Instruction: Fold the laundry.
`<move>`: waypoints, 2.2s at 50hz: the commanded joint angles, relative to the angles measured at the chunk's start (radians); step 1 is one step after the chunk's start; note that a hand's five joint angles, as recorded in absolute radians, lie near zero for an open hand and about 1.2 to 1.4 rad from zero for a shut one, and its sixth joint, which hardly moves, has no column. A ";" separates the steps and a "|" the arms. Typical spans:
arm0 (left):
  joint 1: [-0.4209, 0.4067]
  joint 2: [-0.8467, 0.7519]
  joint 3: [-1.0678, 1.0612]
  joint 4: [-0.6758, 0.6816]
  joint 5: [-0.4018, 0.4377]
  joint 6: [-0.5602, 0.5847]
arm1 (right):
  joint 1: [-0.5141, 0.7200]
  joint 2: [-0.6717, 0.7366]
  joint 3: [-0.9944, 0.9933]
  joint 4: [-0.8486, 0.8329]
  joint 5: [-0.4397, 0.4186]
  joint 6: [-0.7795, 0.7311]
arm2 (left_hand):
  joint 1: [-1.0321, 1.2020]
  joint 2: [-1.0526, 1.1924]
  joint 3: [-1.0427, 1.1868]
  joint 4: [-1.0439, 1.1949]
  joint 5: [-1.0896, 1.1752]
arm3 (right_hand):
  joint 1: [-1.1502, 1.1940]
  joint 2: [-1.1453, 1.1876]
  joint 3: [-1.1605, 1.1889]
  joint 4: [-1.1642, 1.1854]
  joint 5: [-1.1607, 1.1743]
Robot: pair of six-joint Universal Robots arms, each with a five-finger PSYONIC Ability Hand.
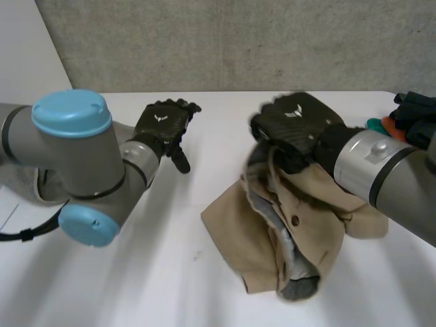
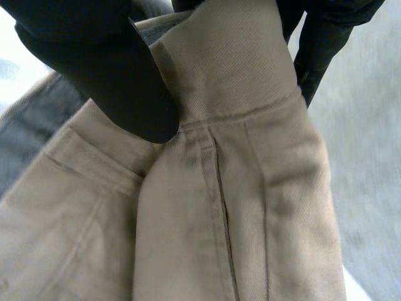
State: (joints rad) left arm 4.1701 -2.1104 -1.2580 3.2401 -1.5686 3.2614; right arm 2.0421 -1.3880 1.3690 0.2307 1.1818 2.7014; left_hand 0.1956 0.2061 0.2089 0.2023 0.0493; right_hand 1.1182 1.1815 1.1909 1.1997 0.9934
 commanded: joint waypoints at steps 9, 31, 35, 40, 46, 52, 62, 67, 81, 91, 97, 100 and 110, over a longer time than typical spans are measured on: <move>-0.053 -0.192 0.359 -0.100 0.055 -0.023 | 0.133 -0.163 -0.100 0.012 -0.160 0.299 | -0.021 -0.032 -0.034 -0.028 -0.049 | 0.278 0.215 0.205 0.197 0.228; -0.088 -0.100 0.213 -0.214 0.605 -0.505 | 0.023 0.004 -0.235 0.010 -0.090 0.256 | 1.201 1.190 1.187 1.194 1.172 | 0.278 0.215 0.205 0.197 0.228; -0.027 -0.088 0.239 -0.198 0.469 -0.551 | 0.017 0.038 -0.246 0.009 -0.076 0.242 | 1.201 1.190 1.187 1.194 1.172 | 0.278 0.215 0.205 0.197 0.228; 0.037 -0.033 0.239 -0.186 0.208 -0.533 | 0.003 0.084 -0.277 0.001 -0.076 0.255 | 1.201 1.190 1.187 1.194 1.172 | 0.278 0.215 0.205 0.197 0.228; 0.103 0.125 0.152 -0.132 0.052 -0.464 | -0.023 0.145 -0.349 -0.039 -0.061 0.307 | 1.201 1.190 1.187 1.194 1.172 | 0.278 0.215 0.205 0.197 0.228; 0.125 0.277 0.032 -0.049 0.071 -0.393 | -0.025 0.168 -0.389 -0.053 0.012 0.333 | 1.201 1.190 1.187 1.194 1.172 | 0.278 0.215 0.205 0.197 0.228; 0.107 0.247 -0.089 -0.221 0.127 -0.295 | -0.023 0.308 -0.467 0.074 0.261 0.189 | -0.020 -0.031 -0.034 -0.027 -0.048 | 0.278 0.215 0.205 0.197 0.228; 0.100 0.199 -0.132 -0.306 0.068 -0.266 | -0.051 0.385 -0.504 0.073 0.364 0.120 | -0.021 -0.032 -0.034 -0.028 -0.049 | 0.278 0.215 0.205 0.197 0.228; 0.039 0.188 -0.186 -0.310 0.045 -0.201 | -0.163 0.570 -0.587 0.054 0.400 -0.029 | -0.021 -0.032 -0.034 -0.028 -0.049 | -0.944 -1.007 -1.016 -1.025 -0.993; -0.031 0.228 -0.181 -0.341 -0.011 -0.169 | -0.174 0.405 -0.605 0.379 0.342 -0.049 | -0.021 -0.032 -0.034 -0.028 -0.049 | -0.944 -1.007 -1.016 -1.025 -0.993; -0.094 0.222 -0.178 -0.376 -0.053 -0.097 | -0.236 0.245 -0.556 0.637 0.280 -0.175 | 0.132 0.121 0.118 0.125 0.104 | -0.914 -0.978 -0.987 -0.996 -0.964; -0.137 0.213 -0.185 -0.416 -0.062 -0.080 | -0.249 0.227 -0.516 0.700 0.283 -0.227 | 0.234 0.224 0.221 0.228 0.206 | -0.914 -0.978 -0.987 -0.996 -0.964; -0.281 0.161 -0.228 -0.464 -0.068 -0.077 | -0.255 0.179 -0.171 0.814 0.251 -0.344 | 0.118 0.108 0.105 0.112 0.090 | -0.782 -0.845 -0.855 -0.864 -0.832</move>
State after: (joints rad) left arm 3.9579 -1.9120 -1.4650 2.7841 -1.6356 3.1845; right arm 1.7880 -1.2009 0.9990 1.0241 1.4563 2.3929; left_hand 0.4097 0.4108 0.4121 0.4129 0.2384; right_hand 0.2479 0.2585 0.2609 0.2585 0.0886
